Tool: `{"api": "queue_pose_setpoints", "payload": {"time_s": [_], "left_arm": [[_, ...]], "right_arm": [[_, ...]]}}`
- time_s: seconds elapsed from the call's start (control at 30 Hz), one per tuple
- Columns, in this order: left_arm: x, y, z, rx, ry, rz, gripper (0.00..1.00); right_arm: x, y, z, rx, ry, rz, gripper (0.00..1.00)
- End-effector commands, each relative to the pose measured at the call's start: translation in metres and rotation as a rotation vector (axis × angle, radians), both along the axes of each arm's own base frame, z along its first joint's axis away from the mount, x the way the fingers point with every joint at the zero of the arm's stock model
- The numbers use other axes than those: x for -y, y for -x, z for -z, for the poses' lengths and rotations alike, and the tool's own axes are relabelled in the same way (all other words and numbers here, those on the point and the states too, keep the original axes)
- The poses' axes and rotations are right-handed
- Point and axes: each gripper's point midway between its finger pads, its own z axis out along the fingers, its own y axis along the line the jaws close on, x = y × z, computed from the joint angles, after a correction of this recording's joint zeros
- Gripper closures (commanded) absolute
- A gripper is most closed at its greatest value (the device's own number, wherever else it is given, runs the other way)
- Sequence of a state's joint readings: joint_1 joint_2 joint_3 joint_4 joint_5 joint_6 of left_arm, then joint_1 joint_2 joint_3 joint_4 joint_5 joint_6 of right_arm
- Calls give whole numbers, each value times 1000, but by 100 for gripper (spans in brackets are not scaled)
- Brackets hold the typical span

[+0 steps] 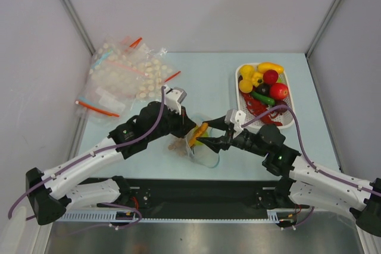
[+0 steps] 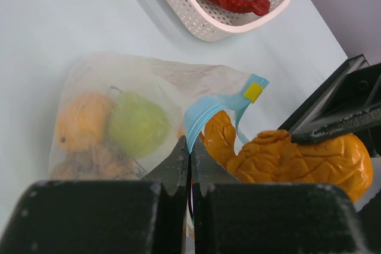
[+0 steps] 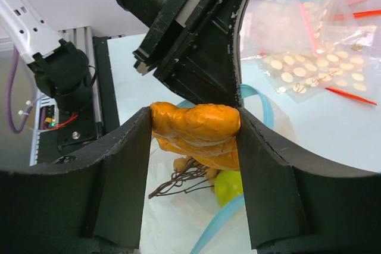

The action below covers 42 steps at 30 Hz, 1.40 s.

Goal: Place the food in the zip-top bag and seal the zipper
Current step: Place the fake vegetable in the zipper food storage bag.

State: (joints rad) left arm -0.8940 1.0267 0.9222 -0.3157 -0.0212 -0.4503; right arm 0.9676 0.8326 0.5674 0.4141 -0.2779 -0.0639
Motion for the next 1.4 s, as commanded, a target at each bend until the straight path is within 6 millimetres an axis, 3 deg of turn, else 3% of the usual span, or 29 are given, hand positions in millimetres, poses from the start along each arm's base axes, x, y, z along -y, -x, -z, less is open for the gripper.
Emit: {"api": "queue_pose_setpoints", "payload": {"time_s": [0.0,0.2,0.23,0.3,0.33,0.67,0.97,1.1,1.23,1.37], "left_arm": [[9,4,-36,70,95,60,98],[15,22,-48,61,156,150,98],[17,26,-51,55,166,174,98],[19,36,-58,48,194,218,97],[18,38,-62,52,205,223,96],[7,48,-85,89,274,220,96],[8,32,-72,90,221,161,97],[7,29,-70,89,207,147,98],[0,23,-68,102,187,100,98],[-17,1,-56,109,128,-56,98]], "right_arm": [[4,-4,-15,69,-20,36,76],[11,-14,-1,145,-6,100,76],[12,-15,-7,170,-38,108,77],[14,-16,4,184,-39,118,76],[15,-16,-3,205,-74,123,76],[5,-15,14,195,-69,54,70],[-15,18,16,179,-70,-176,64],[-17,15,19,168,-54,-170,64],[-11,12,13,175,-72,-128,53],[1,9,-2,165,-114,-74,47]]}}
